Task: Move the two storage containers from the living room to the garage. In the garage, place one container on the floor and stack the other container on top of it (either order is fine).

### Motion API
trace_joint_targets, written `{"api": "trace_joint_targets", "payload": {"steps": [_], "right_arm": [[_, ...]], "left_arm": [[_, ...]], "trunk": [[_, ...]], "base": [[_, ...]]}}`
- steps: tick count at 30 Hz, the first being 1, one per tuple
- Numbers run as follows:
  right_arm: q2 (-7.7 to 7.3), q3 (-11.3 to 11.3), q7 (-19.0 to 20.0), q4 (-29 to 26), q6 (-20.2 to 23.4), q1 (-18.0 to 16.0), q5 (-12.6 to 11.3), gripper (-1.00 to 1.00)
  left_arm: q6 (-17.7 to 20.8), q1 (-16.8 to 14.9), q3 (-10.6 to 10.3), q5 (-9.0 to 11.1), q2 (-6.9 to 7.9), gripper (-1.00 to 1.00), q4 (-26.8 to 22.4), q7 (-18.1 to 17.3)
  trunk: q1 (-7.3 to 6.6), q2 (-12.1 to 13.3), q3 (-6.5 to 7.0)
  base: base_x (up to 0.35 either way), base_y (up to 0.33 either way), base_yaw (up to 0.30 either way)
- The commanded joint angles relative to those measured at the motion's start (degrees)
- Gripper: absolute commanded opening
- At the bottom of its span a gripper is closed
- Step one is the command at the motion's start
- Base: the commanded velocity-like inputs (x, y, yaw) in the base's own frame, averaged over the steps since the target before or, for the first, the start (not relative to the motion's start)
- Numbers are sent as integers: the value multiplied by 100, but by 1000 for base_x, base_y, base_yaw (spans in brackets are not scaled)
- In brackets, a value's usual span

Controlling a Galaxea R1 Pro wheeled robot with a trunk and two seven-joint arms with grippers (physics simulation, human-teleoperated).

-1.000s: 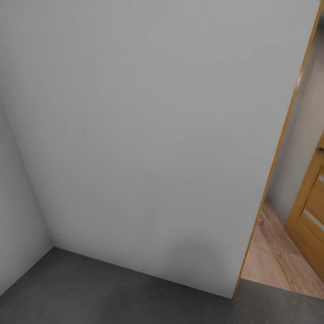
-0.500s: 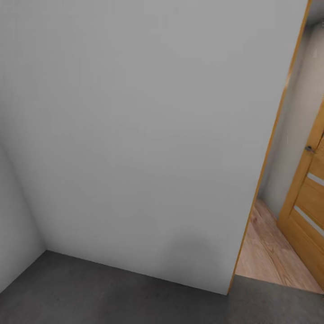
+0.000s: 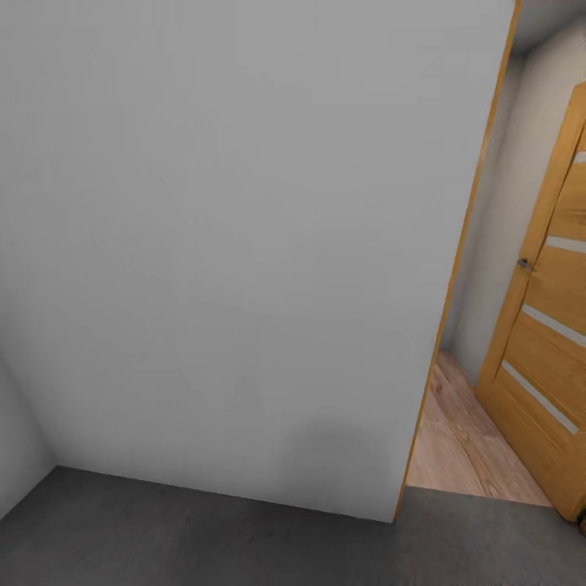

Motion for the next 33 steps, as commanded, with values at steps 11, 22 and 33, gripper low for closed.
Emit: {"api": "trace_joint_targets", "payload": {"steps": [11,22,33], "right_arm": [[12,40,-7,17,-35,-8,-55,100],[22,45,-1,17,-27,-11,-55,100],[23,46,2,17,-26,-10,-55,100]], "left_arm": [[7,-3,-10,53,2,100,-1,-24],[8,-3,-10,53,2,100,-1,-24],[5,-3,-10,54,2,100,-1,-25]], "trunk": [[0,-4,-7],[0,-4,-7],[0,-4,-7]], "base": [[0,0,-211],[0,0,-280],[0,0,-281]]}}
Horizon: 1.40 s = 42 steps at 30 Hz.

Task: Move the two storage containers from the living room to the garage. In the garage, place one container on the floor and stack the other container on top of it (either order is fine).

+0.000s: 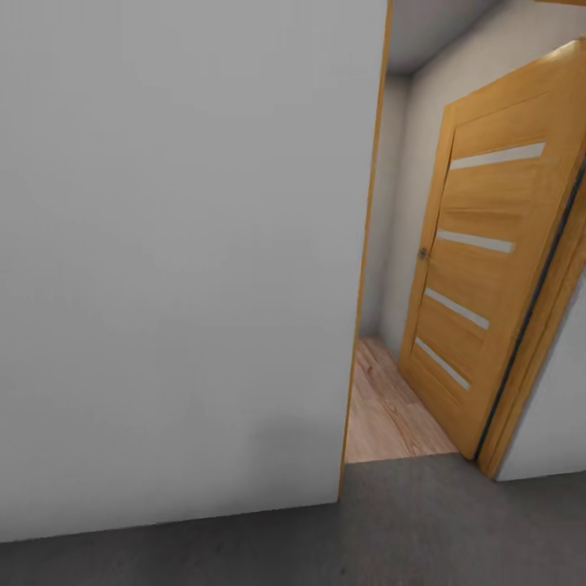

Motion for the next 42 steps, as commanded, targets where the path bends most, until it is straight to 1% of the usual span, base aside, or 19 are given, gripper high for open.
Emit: {"api": "trace_joint_targets", "payload": {"steps": [1,42], "right_arm": [[6,46,-5,17,-26,-6,-46,100],[5,46,-5,17,-26,-7,-46,100]], "left_arm": [[10,-1,-10,52,2,100,-3,-23],[9,-1,-10,52,2,100,-3,-23]], "trunk": [[0,-4,-7],[0,-4,-7]], "base": [[0,0,-281],[0,0,-281]]}}
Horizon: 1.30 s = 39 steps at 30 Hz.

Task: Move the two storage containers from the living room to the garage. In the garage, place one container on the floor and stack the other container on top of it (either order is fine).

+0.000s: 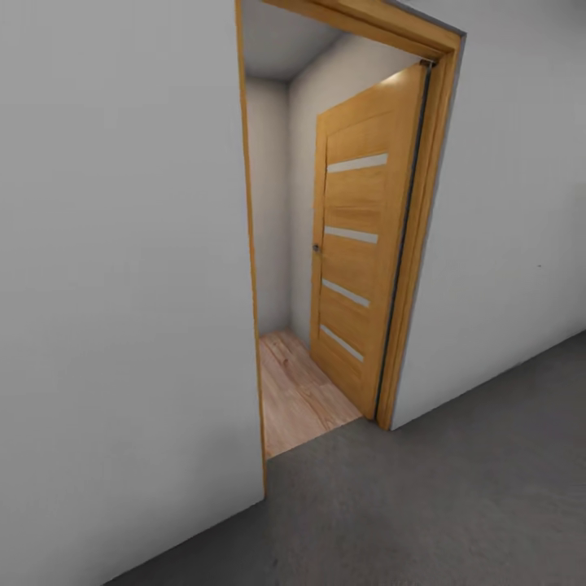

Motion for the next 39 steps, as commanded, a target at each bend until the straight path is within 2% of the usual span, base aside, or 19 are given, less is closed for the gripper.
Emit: {"api": "trace_joint_targets", "payload": {"steps": [1,39], "right_arm": [[6,46,-5,17,-26,-8,-46,100],[4,46,-5,17,-26,-5,-46,100]], "left_arm": [[10,-1,-10,50,3,100,-3,-23],[13,-1,-10,50,1,100,-3,-24]], "trunk": [[0,-4,-7],[0,-4,-7]], "base": [[0,0,-281],[0,0,-282]]}}
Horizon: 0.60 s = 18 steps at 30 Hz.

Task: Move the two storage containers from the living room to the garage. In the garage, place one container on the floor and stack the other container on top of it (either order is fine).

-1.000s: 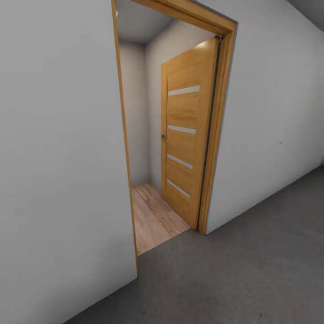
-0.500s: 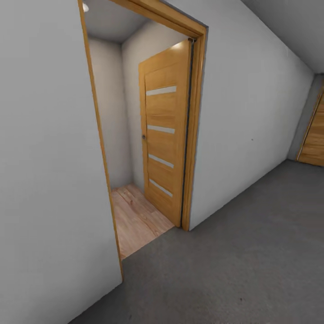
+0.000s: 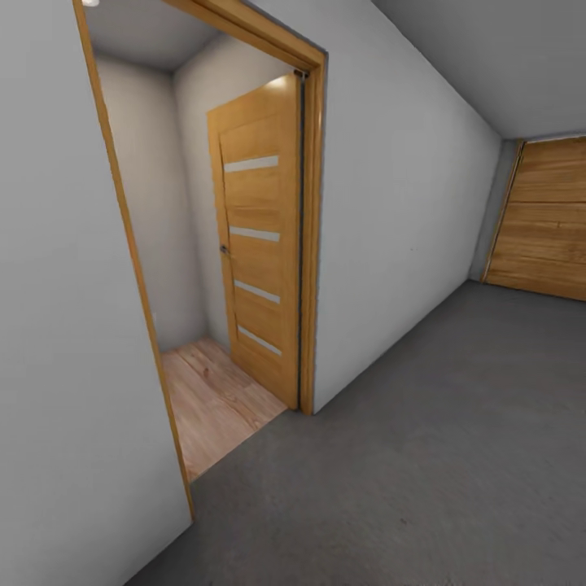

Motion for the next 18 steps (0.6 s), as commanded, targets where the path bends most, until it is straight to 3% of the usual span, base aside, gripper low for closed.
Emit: {"api": "trace_joint_targets", "payload": {"steps": [1,18], "right_arm": [[5,46,-7,17,-26,-7,-46,100],[10,46,-16,17,-37,-8,-36,100]], "left_arm": [[9,-1,-10,51,3,100,-3,-23],[10,-1,-10,50,4,100,-3,-23]], "trunk": [[0,-4,-7],[0,-4,-7]], "base": [[0,0,-208],[0,0,-19]]}}
